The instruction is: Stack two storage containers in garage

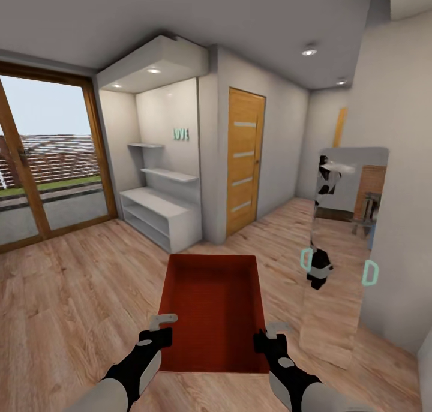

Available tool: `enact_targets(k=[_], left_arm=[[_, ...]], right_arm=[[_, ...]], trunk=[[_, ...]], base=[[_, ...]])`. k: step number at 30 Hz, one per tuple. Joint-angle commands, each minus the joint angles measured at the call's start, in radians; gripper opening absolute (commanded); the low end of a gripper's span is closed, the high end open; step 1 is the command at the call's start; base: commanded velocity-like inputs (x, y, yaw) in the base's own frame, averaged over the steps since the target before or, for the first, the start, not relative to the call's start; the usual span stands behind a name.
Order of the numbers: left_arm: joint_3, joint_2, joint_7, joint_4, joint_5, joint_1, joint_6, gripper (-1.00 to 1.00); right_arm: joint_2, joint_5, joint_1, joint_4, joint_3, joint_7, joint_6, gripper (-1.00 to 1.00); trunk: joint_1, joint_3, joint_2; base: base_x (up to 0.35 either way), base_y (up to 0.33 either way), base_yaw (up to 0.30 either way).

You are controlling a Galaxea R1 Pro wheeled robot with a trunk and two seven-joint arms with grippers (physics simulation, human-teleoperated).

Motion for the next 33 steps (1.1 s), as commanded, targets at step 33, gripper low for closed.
enact_targets(k=[33], left_arm=[[0.009,0.001,0.006,0.000,0.013,0.000,0.005,-1.00]], right_arm=[[-0.001,0.009,-0.002,-0.003,-0.040,-0.006,-0.004,-1.00]], trunk=[[0.001,-0.002,-0.002]], base=[[0.322,0.000,0.000]])
